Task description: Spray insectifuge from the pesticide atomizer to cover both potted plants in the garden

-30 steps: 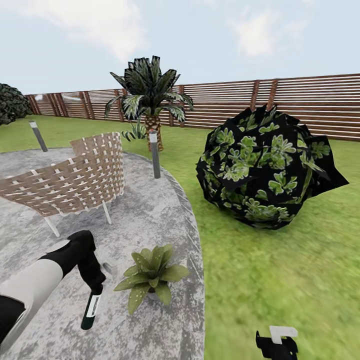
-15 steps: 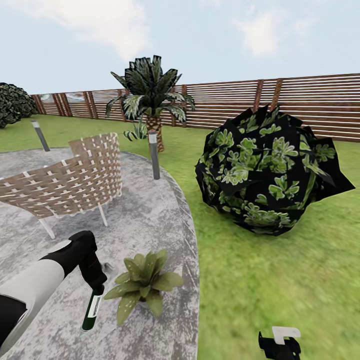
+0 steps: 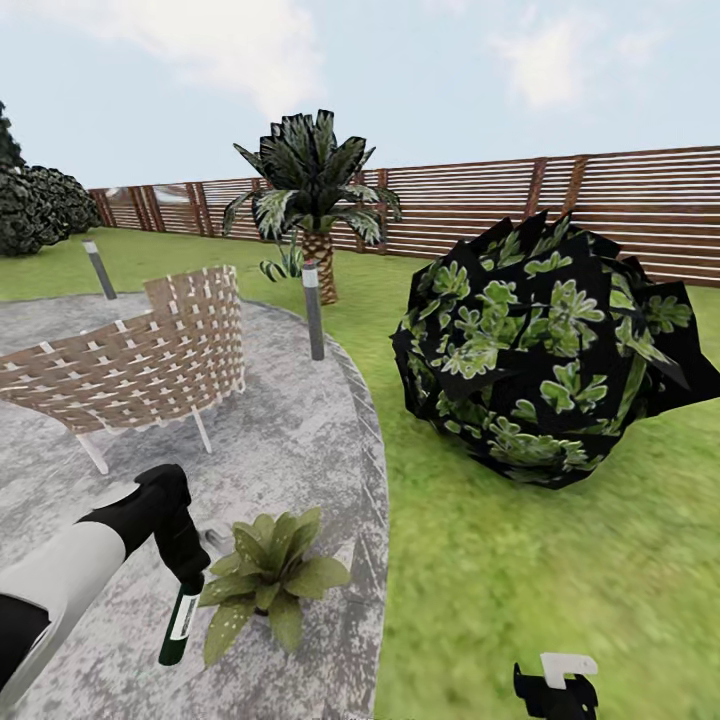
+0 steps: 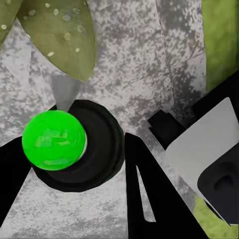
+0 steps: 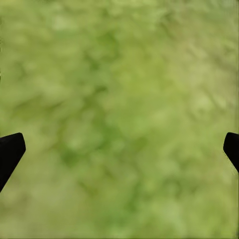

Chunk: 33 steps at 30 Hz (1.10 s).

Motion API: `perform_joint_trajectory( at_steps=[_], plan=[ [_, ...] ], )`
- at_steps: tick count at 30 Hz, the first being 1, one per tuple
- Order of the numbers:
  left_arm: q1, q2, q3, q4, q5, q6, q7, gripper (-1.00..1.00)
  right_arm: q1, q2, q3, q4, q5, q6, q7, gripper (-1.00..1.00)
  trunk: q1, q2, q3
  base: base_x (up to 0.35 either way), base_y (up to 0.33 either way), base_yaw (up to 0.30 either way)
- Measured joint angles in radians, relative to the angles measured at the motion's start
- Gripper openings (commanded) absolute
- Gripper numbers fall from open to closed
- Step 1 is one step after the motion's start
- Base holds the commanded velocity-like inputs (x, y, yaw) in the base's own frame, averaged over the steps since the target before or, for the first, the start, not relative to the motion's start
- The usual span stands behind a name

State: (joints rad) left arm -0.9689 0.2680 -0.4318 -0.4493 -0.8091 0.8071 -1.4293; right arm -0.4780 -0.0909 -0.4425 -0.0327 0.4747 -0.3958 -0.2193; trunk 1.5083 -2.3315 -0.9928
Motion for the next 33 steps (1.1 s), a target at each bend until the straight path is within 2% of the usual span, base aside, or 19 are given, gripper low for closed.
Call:
perform_joint_trajectory(
  at_steps=[14,18,22,33],
  plan=[
    [0.007,0.008,0.0,0.012,0.0,-0.002,0.009,-1.0,0.0,0.0,0.0,0.0,0.001,0.0,0.001,1.0,0.0,0.0,0.0,0.001,-0.272,0.271],
    [0.006,0.008,0.001,0.013,-0.021,-0.002,0.009,-1.0,0.0,-0.005,0.0,0.002,0.002,-0.001,0.001,1.0,0.0,0.0,0.0,0.154,-0.234,0.026],
    [0.008,0.008,0.0,0.014,-0.027,-0.002,0.008,-1.0,0.0,0.002,0.001,-0.001,0.001,-0.001,0.001,1.0,0.0,0.0,0.0,0.016,-0.012,0.089],
    [0.008,0.004,-0.005,0.014,-0.028,-0.003,0.01,-1.0,0.0,0.002,0.001,0.0,0.001,0.0,0.001,1.0,0.0,0.0,0.0,0.008,-0.001,0.271]
  ],
)
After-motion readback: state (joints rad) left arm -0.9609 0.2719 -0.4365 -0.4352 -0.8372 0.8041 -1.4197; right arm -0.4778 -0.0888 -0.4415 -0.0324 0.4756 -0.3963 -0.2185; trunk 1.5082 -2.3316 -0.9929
